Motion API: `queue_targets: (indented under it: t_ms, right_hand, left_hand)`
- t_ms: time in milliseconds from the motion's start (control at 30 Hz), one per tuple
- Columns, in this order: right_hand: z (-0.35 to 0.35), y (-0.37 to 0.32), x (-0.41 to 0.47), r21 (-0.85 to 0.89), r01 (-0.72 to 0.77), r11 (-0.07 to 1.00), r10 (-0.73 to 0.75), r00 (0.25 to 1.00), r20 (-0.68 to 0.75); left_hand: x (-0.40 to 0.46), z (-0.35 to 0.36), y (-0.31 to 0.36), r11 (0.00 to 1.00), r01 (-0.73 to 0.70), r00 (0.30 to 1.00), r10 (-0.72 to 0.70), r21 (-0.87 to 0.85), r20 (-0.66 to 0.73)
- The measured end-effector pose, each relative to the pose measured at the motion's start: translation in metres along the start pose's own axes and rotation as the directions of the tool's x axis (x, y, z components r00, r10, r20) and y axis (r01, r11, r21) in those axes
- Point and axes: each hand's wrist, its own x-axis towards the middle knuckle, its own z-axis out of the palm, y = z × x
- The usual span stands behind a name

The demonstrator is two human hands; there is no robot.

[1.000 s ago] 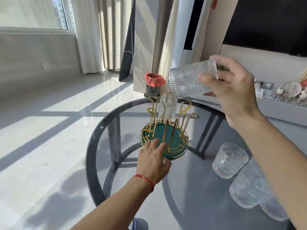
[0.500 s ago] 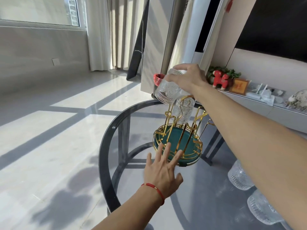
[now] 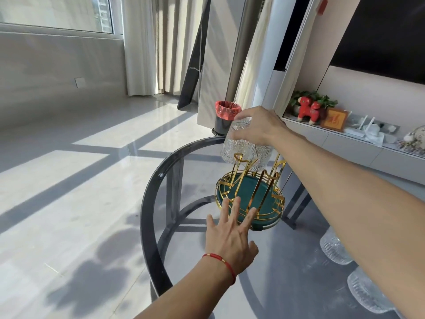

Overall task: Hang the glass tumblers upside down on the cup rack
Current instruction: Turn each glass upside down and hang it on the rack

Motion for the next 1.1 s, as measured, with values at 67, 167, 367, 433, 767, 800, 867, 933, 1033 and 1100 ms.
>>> queue_targets:
  t_ms: [67, 167, 367, 433, 767, 800, 867, 933, 1033, 1100]
  right_hand:
    - [-0.001, 0.002, 0.0, -0.067, 0.023, 0.997, -0.019, 0.998, 0.061]
    - [0.003, 0.001, 0.0, -0.193, 0.077, 0.978, -0.051, 0.99, 0.133]
    - [0.008, 0.002, 0.005, -0.296, 0.13, 0.946, -0.072, 0.977, 0.199]
    - [0.008, 0.004, 0.006, -0.301, 0.147, 0.942, -0.082, 0.972, 0.219]
    - [-0.009, 0.024, -0.059, -0.208, 0.274, 0.939, -0.308, 0.939, -0.154]
    - [-0.01, 0.027, -0.072, -0.186, 0.298, 0.936, -0.336, 0.912, -0.234]
    - [-0.013, 0.037, -0.107, -0.148, 0.329, 0.933, -0.361, 0.863, -0.354]
    - [-0.013, 0.048, -0.144, -0.083, 0.346, 0.935, -0.348, 0.842, -0.412]
    - [-0.011, 0.073, -0.211, 0.01, 0.273, 0.962, -0.237, 0.852, -0.466]
    - [-0.004, 0.087, -0.257, 0.019, 0.235, 0.972, -0.2, 0.864, -0.463]
  left_hand:
    - [0.001, -0.001, 0.001, 1.0, 0.0, 1.0, 0.0, 0.011, 0.006]
    - [0.0, -0.001, 0.001, 1.0, 0.0, 1.0, 0.0, 0.019, 0.011]
    - [-0.001, -0.004, 0.003, 1.0, 0.005, 1.0, -0.005, 0.024, 0.007]
    - [-0.001, -0.005, 0.004, 1.0, 0.007, 1.0, -0.007, 0.023, 0.006]
    - [0.001, -0.026, 0.037, 0.986, 0.096, 0.99, -0.08, 0.137, -0.116]
    - [0.0, -0.028, 0.042, 0.987, 0.087, 0.986, -0.066, 0.135, -0.15]
    - [0.0, -0.03, 0.054, 0.993, 0.029, 0.979, -0.005, 0.112, -0.204]
    - [0.0, -0.03, 0.062, 0.998, -0.02, 0.971, 0.035, 0.066, -0.238]
    - [-0.001, -0.023, 0.076, 0.993, -0.114, 0.961, 0.101, -0.034, -0.257]
    - [0.0, -0.016, 0.084, 0.962, -0.211, 0.956, 0.167, -0.172, -0.24]
